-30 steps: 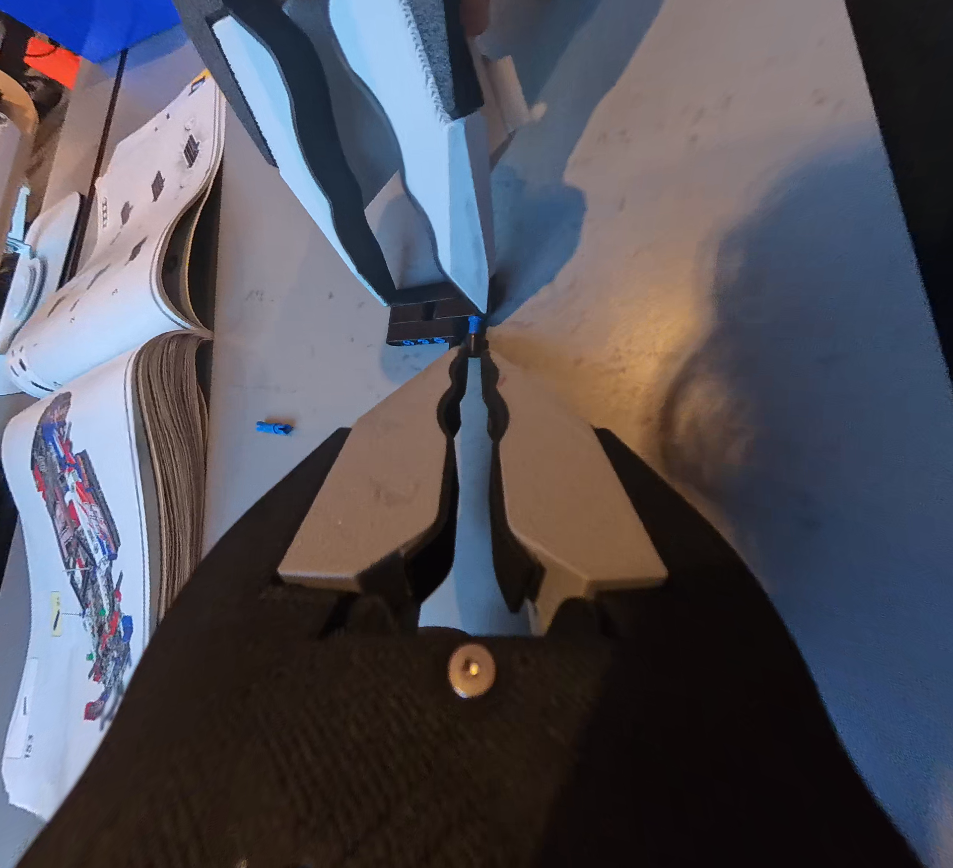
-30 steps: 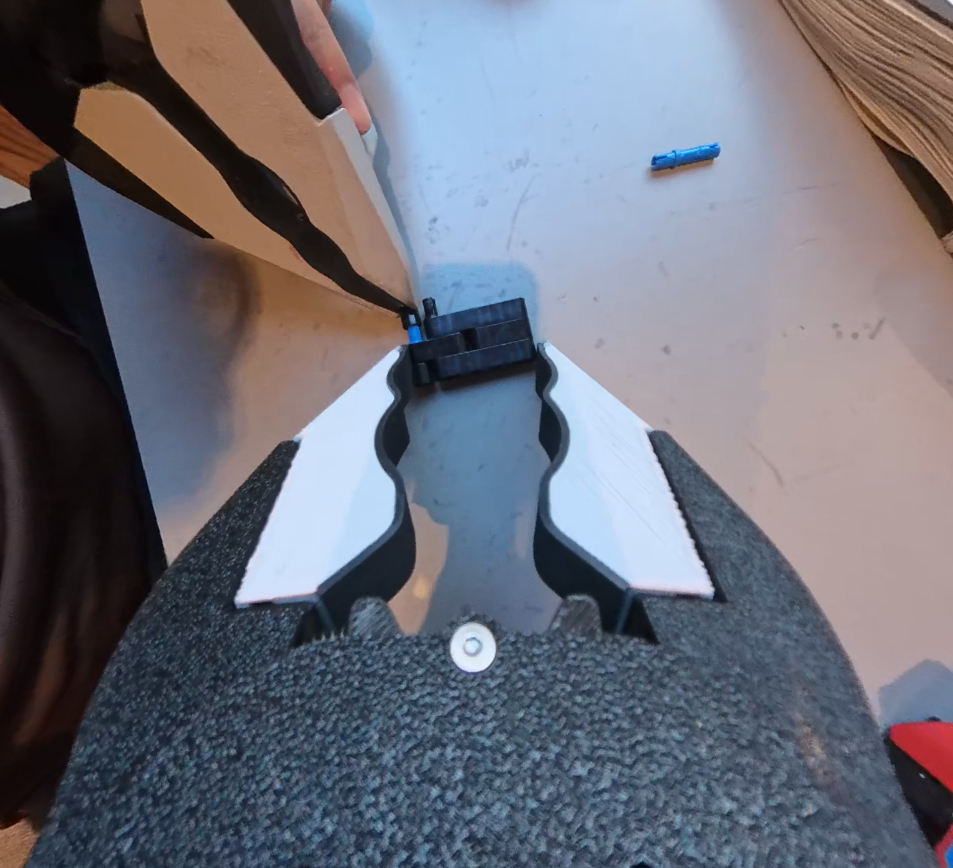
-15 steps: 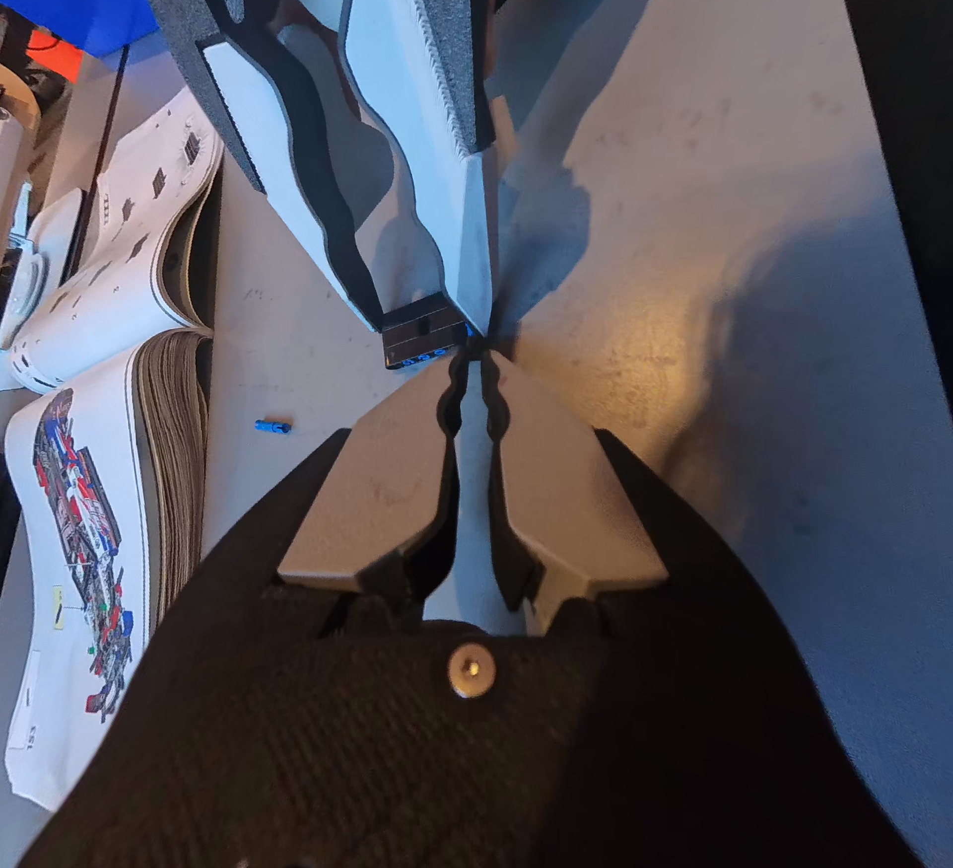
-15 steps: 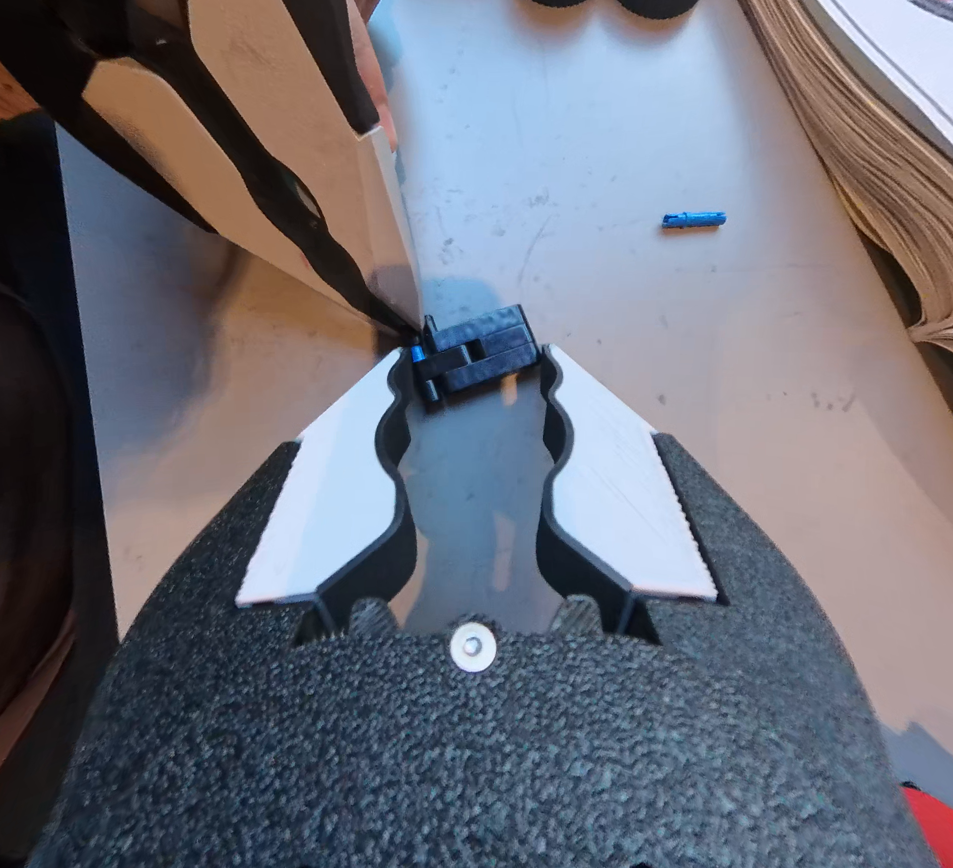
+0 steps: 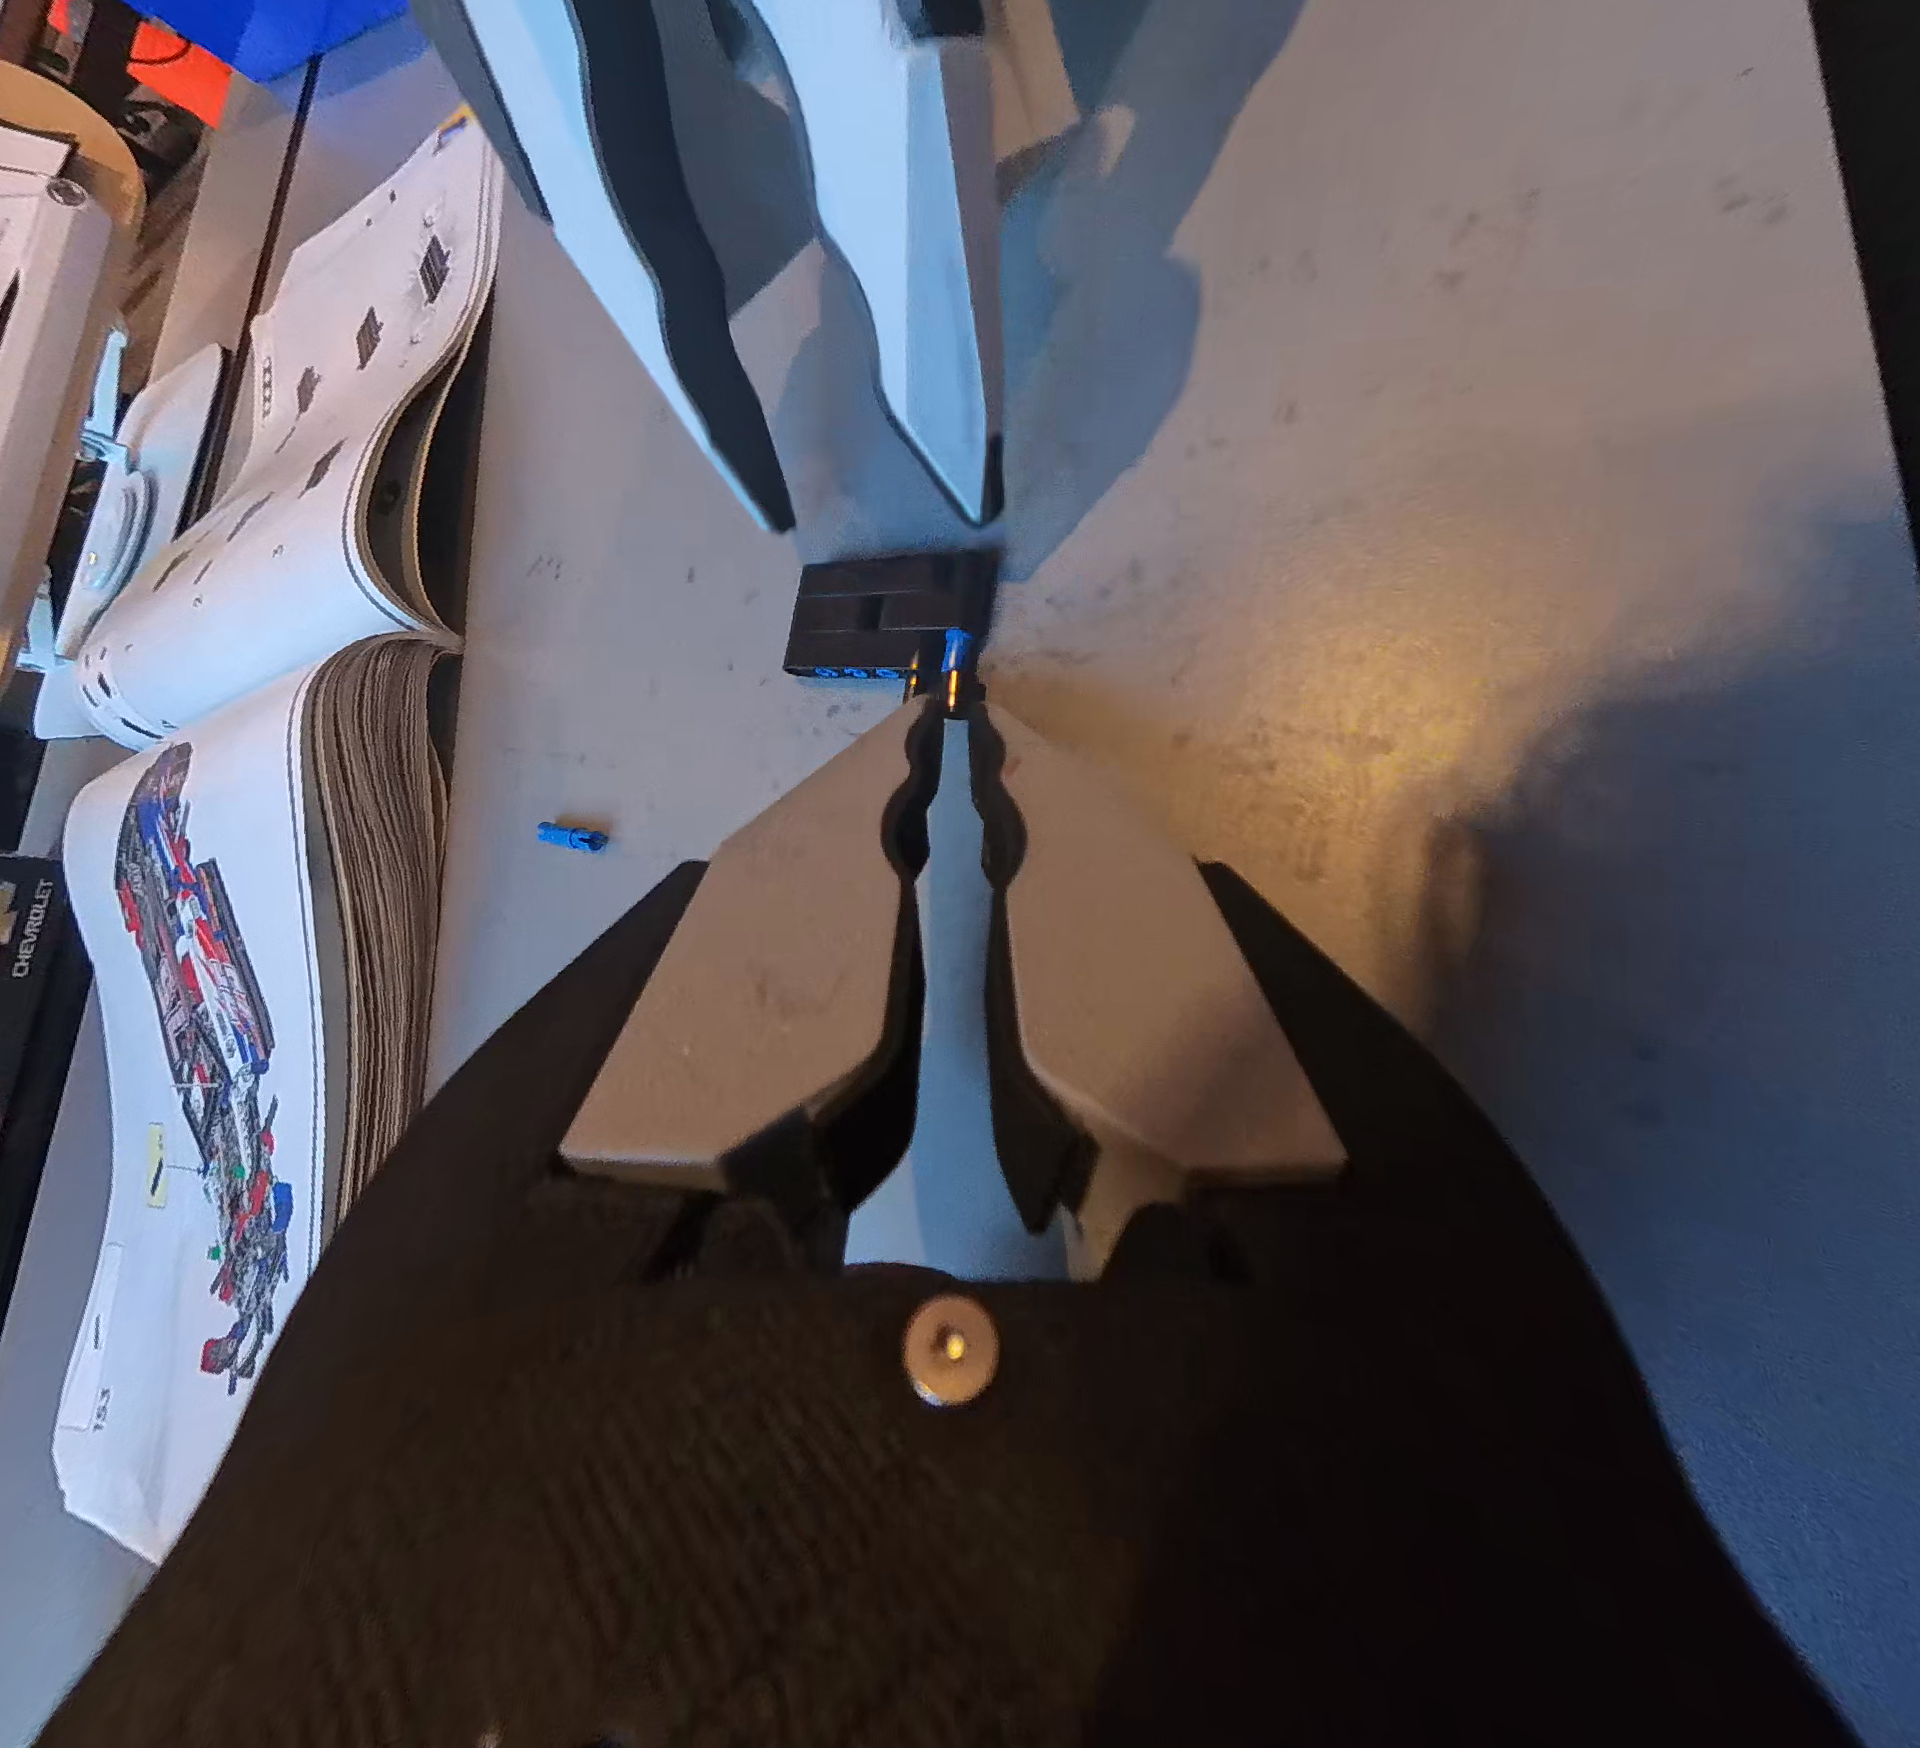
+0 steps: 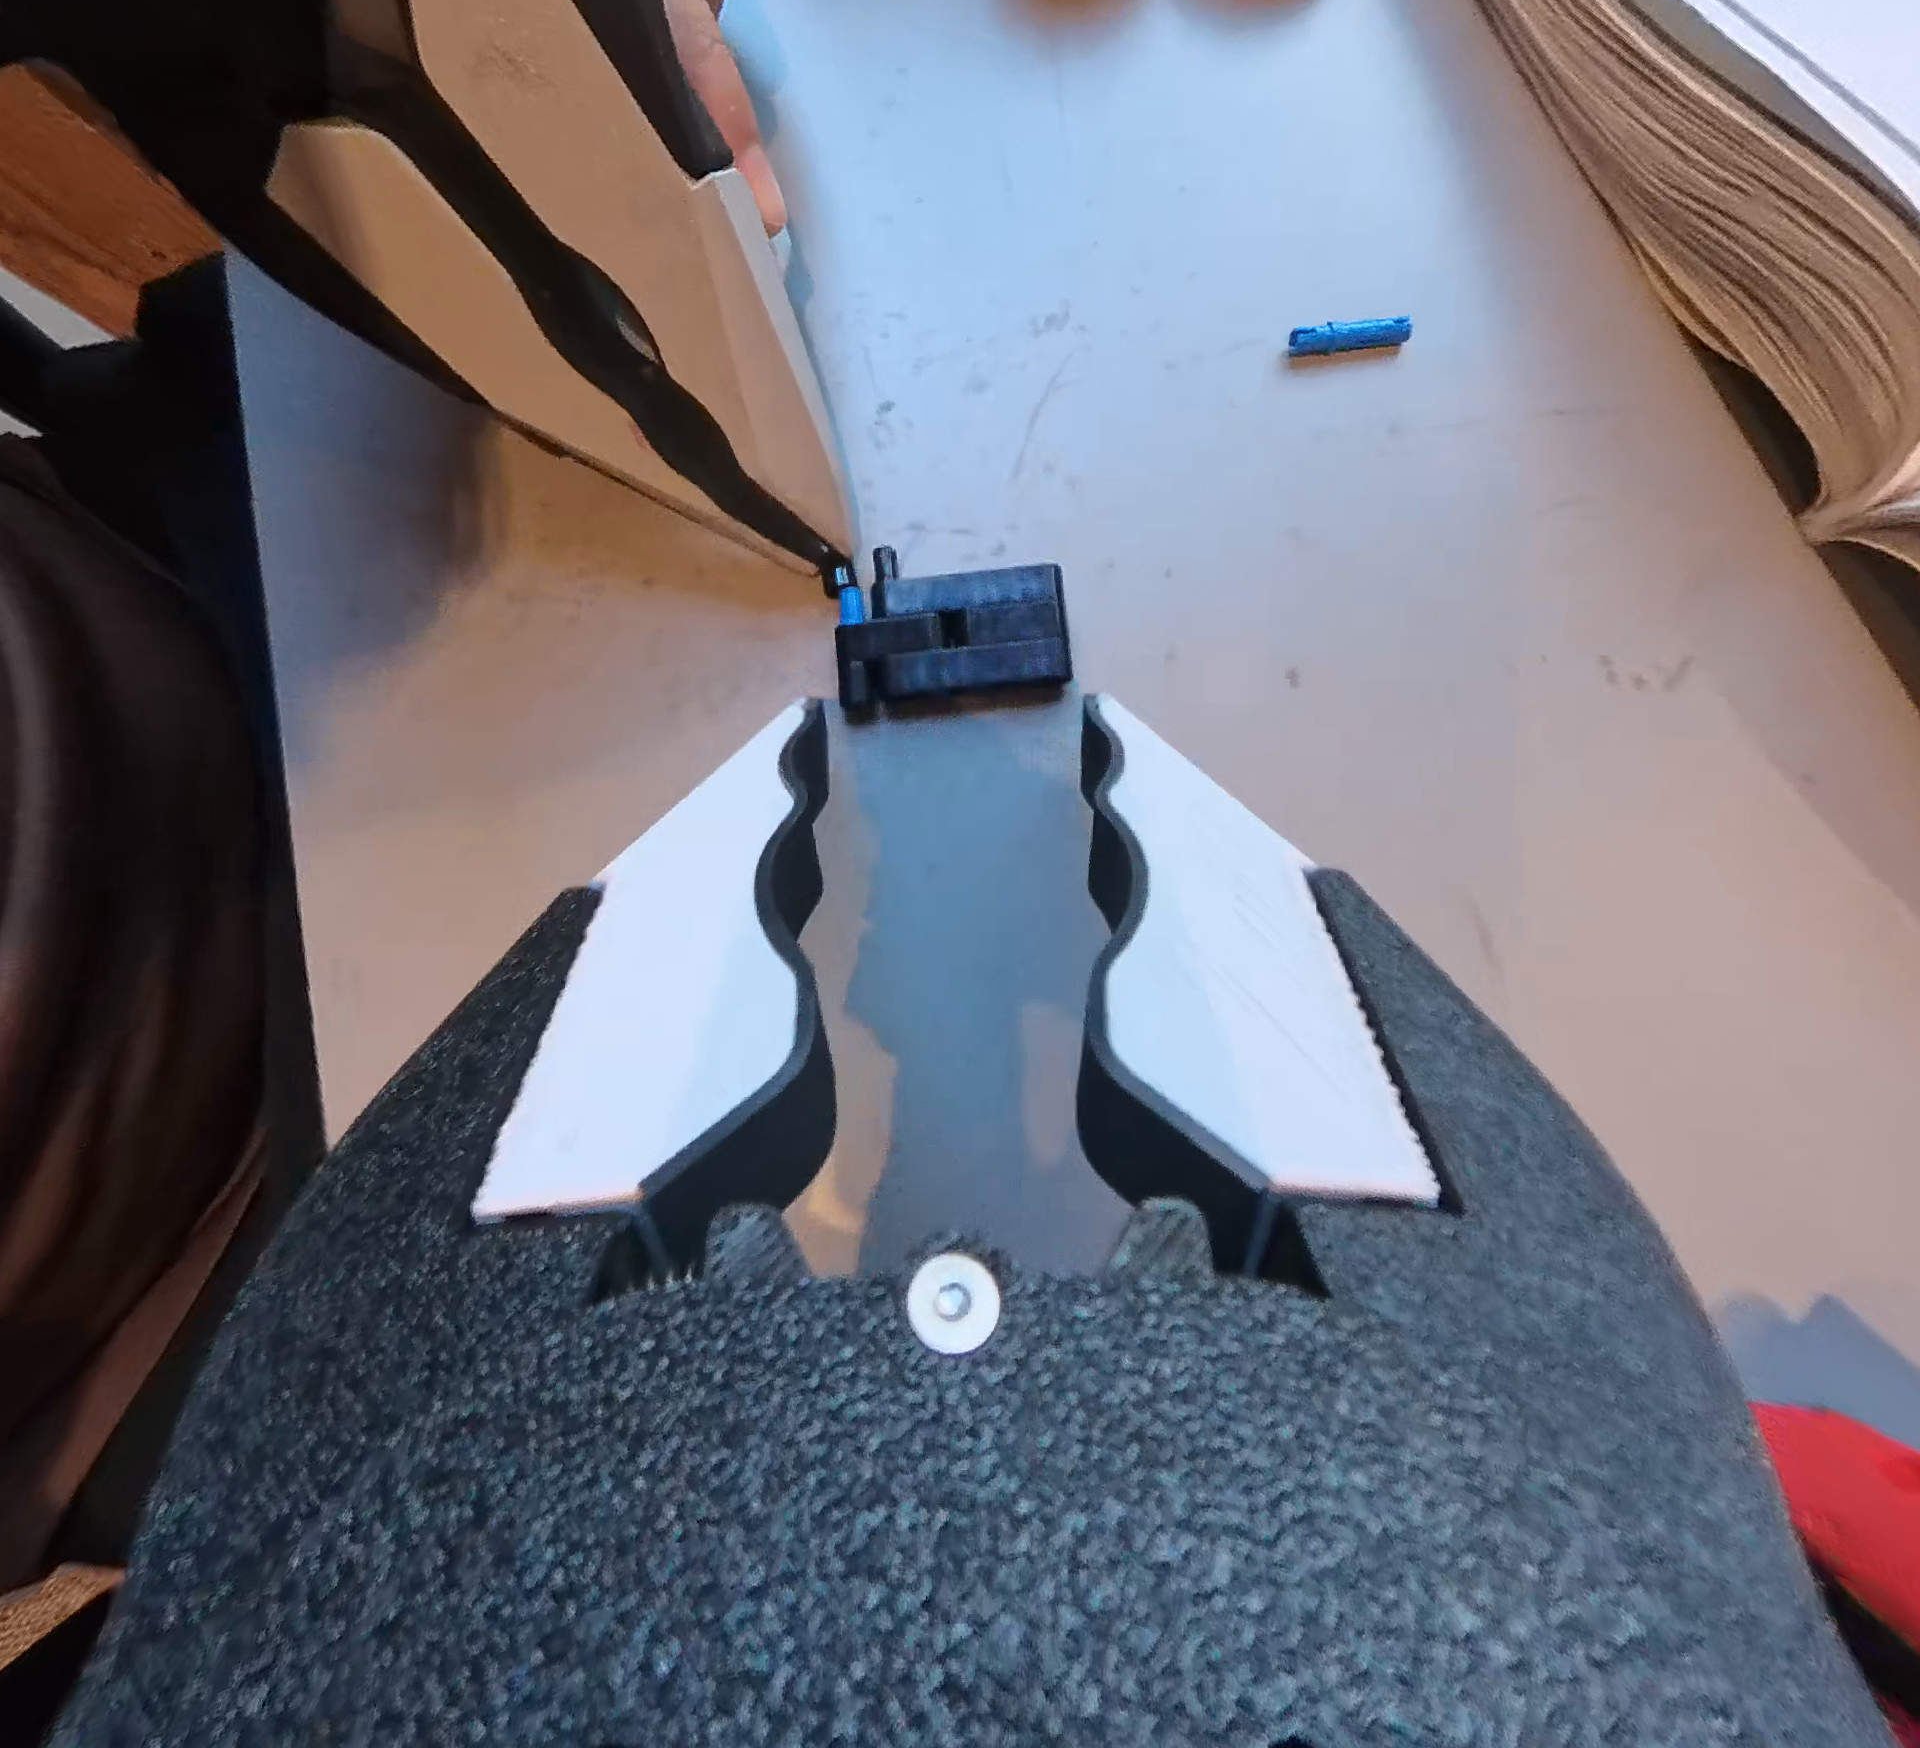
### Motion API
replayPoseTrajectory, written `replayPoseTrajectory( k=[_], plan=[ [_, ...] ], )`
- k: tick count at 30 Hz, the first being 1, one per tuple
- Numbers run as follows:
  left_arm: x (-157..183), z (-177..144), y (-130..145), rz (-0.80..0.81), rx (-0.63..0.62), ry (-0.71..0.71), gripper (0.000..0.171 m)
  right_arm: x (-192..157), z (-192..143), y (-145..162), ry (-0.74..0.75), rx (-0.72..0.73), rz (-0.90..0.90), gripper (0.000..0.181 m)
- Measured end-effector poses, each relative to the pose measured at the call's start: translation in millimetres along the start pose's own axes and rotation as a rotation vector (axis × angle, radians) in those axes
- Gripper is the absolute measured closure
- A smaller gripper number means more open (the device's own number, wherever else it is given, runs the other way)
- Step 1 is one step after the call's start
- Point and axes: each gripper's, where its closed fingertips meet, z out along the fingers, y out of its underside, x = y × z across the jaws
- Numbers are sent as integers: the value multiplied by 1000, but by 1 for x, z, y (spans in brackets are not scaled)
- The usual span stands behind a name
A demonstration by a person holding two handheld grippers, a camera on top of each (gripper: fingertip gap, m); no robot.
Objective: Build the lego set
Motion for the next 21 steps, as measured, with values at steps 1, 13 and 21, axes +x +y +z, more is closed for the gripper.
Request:
replayPoseTrajectory(
  k=[1, 13, 21],
  plan=[
    [0, 0, 0, -2, -1, 0, 169, 0, -4, 1, -1, 0, 4, 134],
    [-3, 2, 0, -14, -7, -5, 169, 2, 8, 7, 9, -37, -52, 160],
    [-2, 2, -1, -15, -3, 8, 170, 0, 9, 6, 18, -9, -29, 162]
  ],
)
